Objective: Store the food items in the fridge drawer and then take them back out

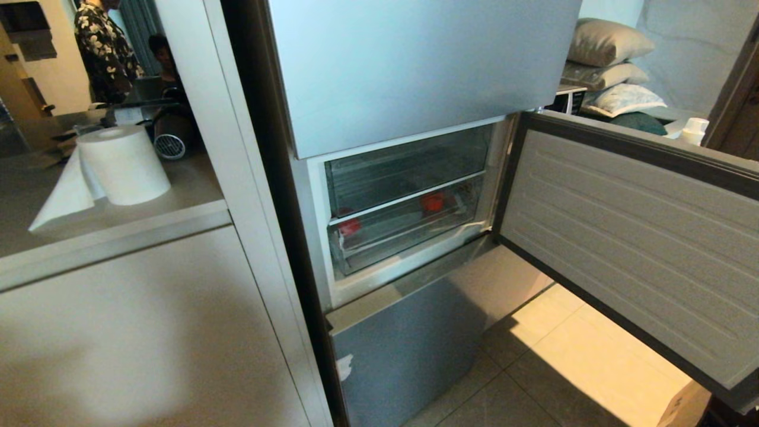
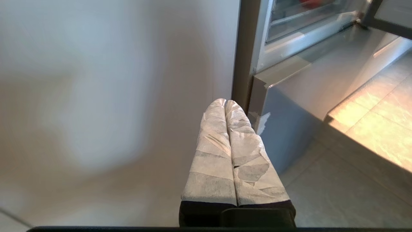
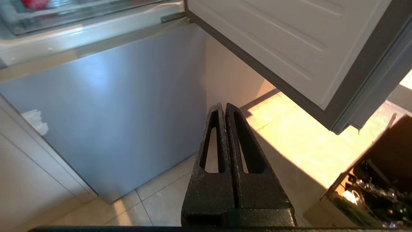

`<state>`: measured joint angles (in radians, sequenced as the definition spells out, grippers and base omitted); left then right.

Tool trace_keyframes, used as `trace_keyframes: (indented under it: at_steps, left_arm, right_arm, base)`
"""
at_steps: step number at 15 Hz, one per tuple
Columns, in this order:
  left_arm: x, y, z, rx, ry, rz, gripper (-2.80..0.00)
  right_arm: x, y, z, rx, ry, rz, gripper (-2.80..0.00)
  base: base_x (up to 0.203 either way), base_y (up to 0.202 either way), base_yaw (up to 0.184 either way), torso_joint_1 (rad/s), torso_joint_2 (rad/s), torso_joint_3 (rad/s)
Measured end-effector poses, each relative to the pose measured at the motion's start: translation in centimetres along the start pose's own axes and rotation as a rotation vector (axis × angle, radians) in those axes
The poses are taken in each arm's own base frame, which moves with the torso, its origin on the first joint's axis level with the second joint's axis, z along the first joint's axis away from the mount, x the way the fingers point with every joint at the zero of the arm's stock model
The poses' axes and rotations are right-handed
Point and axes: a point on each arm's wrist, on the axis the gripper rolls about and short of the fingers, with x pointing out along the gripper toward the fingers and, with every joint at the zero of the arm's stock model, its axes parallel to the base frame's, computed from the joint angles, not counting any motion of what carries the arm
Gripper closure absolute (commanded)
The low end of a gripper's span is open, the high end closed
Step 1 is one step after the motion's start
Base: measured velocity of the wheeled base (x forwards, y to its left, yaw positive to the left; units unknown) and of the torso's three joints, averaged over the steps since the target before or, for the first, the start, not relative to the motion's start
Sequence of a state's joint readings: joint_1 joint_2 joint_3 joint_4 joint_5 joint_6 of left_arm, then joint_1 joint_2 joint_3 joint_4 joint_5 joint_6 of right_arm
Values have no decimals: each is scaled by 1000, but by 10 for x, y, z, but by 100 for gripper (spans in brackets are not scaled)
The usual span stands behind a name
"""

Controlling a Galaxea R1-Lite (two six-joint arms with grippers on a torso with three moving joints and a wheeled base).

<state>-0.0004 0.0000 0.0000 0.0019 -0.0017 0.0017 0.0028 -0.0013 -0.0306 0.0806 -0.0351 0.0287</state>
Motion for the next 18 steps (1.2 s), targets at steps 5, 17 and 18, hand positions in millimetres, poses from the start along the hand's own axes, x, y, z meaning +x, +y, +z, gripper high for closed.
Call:
trace_keyframes:
  at_steps: [5,17,18]
  left_arm:
    - [0,0,0,0,-1,1,0]
    - [0,0,0,0,-1,0,0]
    - [0,0,0,0,-1,0,0]
  right_arm:
    - [0,0,0,3,-1,1,0]
    - [0,0,0,11,-1,-2,0]
    - [0,0,0,11,-1,-2,0]
  base:
    - [-3,-9,158,3,-1,4]
    - [0,-8,162,2,3,3]
    - [0,0,0,0,0,0]
